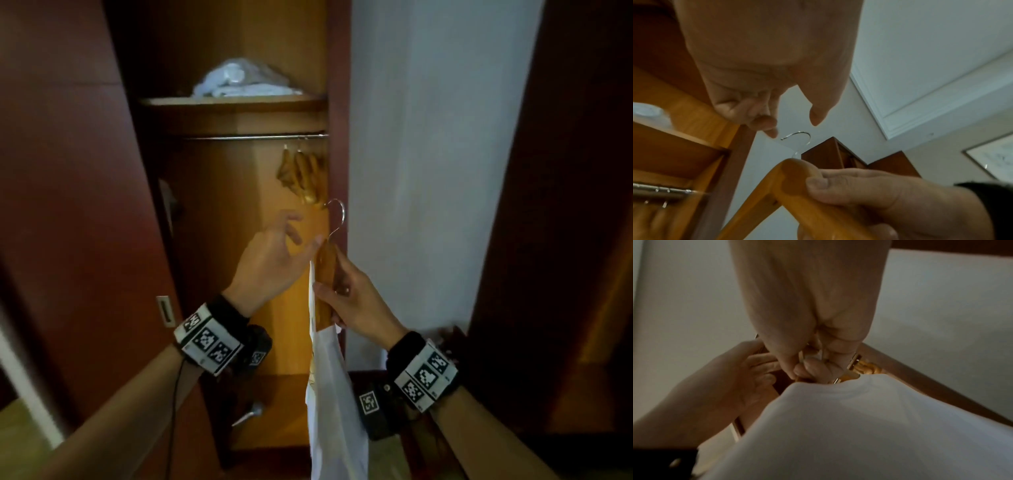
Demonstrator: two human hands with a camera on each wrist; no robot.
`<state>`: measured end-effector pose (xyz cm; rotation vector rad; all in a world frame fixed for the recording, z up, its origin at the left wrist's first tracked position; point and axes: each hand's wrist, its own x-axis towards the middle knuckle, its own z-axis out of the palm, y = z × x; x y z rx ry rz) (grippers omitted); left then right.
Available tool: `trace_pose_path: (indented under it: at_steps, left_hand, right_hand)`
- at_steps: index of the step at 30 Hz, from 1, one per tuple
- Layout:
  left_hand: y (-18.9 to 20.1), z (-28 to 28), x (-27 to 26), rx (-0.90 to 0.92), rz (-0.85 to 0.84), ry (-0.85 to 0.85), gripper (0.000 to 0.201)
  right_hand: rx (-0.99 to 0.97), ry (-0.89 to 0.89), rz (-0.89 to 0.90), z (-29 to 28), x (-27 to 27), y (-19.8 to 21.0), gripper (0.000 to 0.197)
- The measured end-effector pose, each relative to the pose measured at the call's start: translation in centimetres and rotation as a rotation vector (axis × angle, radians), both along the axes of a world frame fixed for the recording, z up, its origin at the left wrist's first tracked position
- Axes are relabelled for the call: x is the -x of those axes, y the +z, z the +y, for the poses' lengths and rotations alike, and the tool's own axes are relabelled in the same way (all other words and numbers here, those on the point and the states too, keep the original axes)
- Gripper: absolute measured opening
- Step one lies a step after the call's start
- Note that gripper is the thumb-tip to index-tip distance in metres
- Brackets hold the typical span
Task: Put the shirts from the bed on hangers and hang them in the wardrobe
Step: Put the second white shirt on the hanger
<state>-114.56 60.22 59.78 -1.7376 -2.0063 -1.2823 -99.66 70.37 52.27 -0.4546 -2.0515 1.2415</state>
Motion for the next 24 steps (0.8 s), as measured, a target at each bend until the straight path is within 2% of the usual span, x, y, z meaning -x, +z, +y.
trace_pose_path:
  at_steps: [2, 4, 7, 11, 13, 14, 19, 21, 24]
  left_hand:
    - [0.3, 3.4, 2.9, 0.023, 0.109, 0.069, 0.075]
    - [0.8, 6.4, 5.7, 0.005, 0.161, 0.109, 0.080]
    - [1.6, 10.2, 9.8, -0.019, 0.192, 0.155, 0.072]
    - [2.0, 14.8, 16.2, -0.025, 0.206, 0.181, 0.049]
    - [2.0, 17.0, 20.4, -0.024, 0.199, 0.155, 0.040]
    - [2.1, 17.4, 20.7, -0.017, 0.200, 0.131, 0.037]
    - [2.6, 21.6, 30.8, 0.056, 0.248, -0.067, 0.039]
    - [3.3, 23.0, 34.7, 0.092, 0.270, -0.122, 0.044]
    - [3.8, 24.1, 39.2, 0.156, 0.236, -0.119, 0.063]
  right_hand:
    - [-0.017, 0.028, -0.018, 2.5, 3.9, 0.4, 0.083]
    - [-0.032, 0.071, -0.033, 4.6, 7.5, 0.8, 0.084]
    - [-0.072, 0.126, -0.028, 7.5, 12.6, 0.8, 0.083]
    - [-0.096, 0.123, -0.012, 11.4, 19.1, 0.7, 0.083]
    - [-0.088, 0.112, -0.006, 13.2, 23.6, 0.3, 0.083]
    - [-0.080, 0.116, -0.013, 13.6, 24.0, 0.3, 0.083]
    - [-0.100, 0.059, -0.005, 17.8, 33.5, 0.0, 0.084]
    - [-0.082, 0.029, 0.032, 18.8, 36.7, 0.4, 0.082]
    - [-0.019, -0.004, 0.119, 20.5, 40.2, 0.7, 0.071]
